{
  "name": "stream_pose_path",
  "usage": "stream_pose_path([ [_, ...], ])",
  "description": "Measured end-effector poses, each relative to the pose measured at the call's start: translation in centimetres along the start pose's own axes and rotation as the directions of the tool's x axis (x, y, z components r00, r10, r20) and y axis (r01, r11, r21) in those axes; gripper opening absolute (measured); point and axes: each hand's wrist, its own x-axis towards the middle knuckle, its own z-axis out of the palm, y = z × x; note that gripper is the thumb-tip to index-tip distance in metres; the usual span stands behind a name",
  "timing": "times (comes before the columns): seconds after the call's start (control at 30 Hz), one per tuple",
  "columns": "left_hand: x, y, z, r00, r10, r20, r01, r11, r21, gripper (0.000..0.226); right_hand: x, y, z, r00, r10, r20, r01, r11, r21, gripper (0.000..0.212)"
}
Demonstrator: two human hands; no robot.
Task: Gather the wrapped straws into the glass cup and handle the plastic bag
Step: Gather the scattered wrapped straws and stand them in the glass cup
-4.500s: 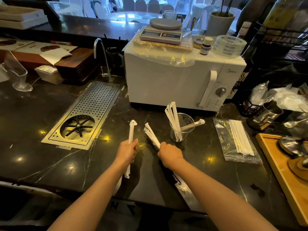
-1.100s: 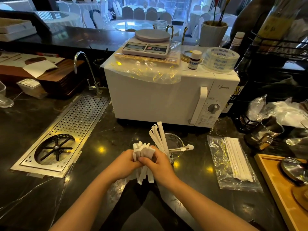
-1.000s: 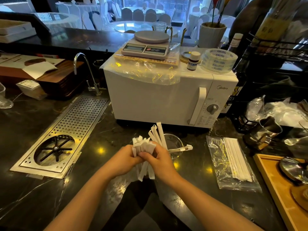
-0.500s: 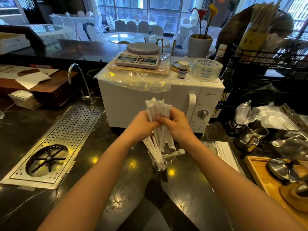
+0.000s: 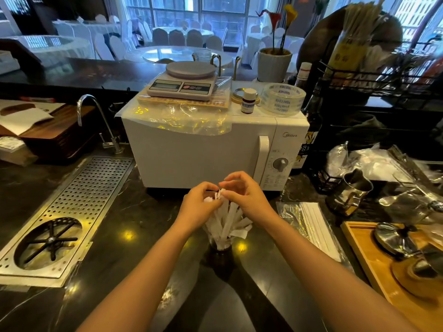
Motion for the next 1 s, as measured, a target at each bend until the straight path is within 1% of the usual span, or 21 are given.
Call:
stream_pose_path([
  [0.1, -0.1, -0.5, 0.1, 0.999, 0.015, -0.046, -0.013, 0.999, 0.043, 0.023, 0.0, 0.0, -0.1, 1.000, 0.003, 0.003, -0.003, 0.989, -0.146, 0.018],
  [0.17, -0.2, -0.8, 0.0, 0.993, 0.095, -0.072, -0.083, 0.985, 0.151, 0.024, -0.1, 0.1, 0.0, 0.999, -0.020, 0.035, 0.029, 0.959, -0.282, 0.021],
  [0.23, -0.4, -1.0, -0.2, 0.978, 0.191, -0.082, -0.161, 0.945, 0.283, 0.026, -0.2, 0.2, 0.1, 0.996, -0.055, 0.067, 0.077, 0.914, -0.398, 0.026],
  [0.33, -0.6, -1.3, -0.3, 0.954, 0.292, -0.070, -0.250, 0.902, 0.352, 0.031, -0.2, 0.2, 0.1, 0.991, -0.091, 0.094, 0.127, 0.845, -0.519, 0.028],
  [0.43, -0.8, -1.6, -0.1, 0.941, 0.339, -0.016, -0.301, 0.855, 0.423, 0.028, -0.5, 0.3, 0.1, 0.982, -0.134, 0.133, 0.187, 0.786, -0.590, 0.027],
  [0.47, -1.0, -1.7, -0.1, 0.934, 0.358, 0.002, -0.314, 0.818, 0.482, 0.025, -0.5, 0.5, 0.1, 0.982, -0.131, 0.139, 0.189, 0.768, -0.612, 0.027],
  [0.5, -1.2, -1.7, 0.0, 0.921, 0.389, 0.015, -0.330, 0.760, 0.560, 0.023, -0.5, 0.7, 0.1, 0.984, -0.113, 0.140, 0.177, 0.748, -0.640, 0.029],
  [0.57, -1.5, -1.8, 0.0, 0.898, 0.436, 0.061, -0.343, 0.607, 0.717, 0.022, -0.4, 1.1, 0.0, 0.991, -0.055, 0.124, 0.126, 0.705, -0.698, 0.032],
  [0.63, -1.7, -2.0, 0.0, 0.891, 0.446, 0.078, -0.314, 0.483, 0.817, 0.032, -0.3, 1.3, -0.1, 0.996, -0.013, 0.092, 0.076, 0.686, -0.723, 0.034],
  [0.67, -1.7, -2.0, 0.1, 0.888, 0.453, 0.080, -0.303, 0.447, 0.841, 0.037, -0.2, 1.3, -0.1, 0.997, 0.005, 0.081, 0.055, 0.685, -0.726, 0.035],
  [0.7, -1.7, -2.1, 0.1, 0.901, 0.426, 0.076, -0.284, 0.450, 0.847, 0.041, -0.2, 1.2, -0.1, 0.997, 0.022, 0.073, 0.038, 0.686, -0.727, 0.035],
  [0.77, -1.5, -2.5, 0.2, 0.946, 0.312, 0.085, -0.233, 0.477, 0.847, 0.048, -0.3, 0.9, -0.2, 0.997, 0.051, 0.065, 0.010, 0.704, -0.710, 0.036],
  [0.83, -1.1, -3.3, 0.0, 0.971, 0.224, 0.088, -0.194, 0.513, 0.836, 0.052, -0.3, 0.7, -0.2, 0.996, 0.073, 0.057, -0.014, 0.724, -0.690, 0.038],
  [0.93, -0.7, -3.4, -0.4, 0.977, 0.197, 0.081, -0.180, 0.561, 0.808, 0.055, -0.4, 0.4, -0.5, 0.992, 0.116, 0.042, -0.058, 0.738, -0.672, 0.046],
  [1.0, -0.4, -3.0, -1.1, 0.977, 0.196, 0.085, -0.184, 0.569, 0.802, 0.057, -0.5, 0.1, -0.6, 0.991, 0.129, 0.044, -0.069, 0.754, -0.654, 0.052],
])
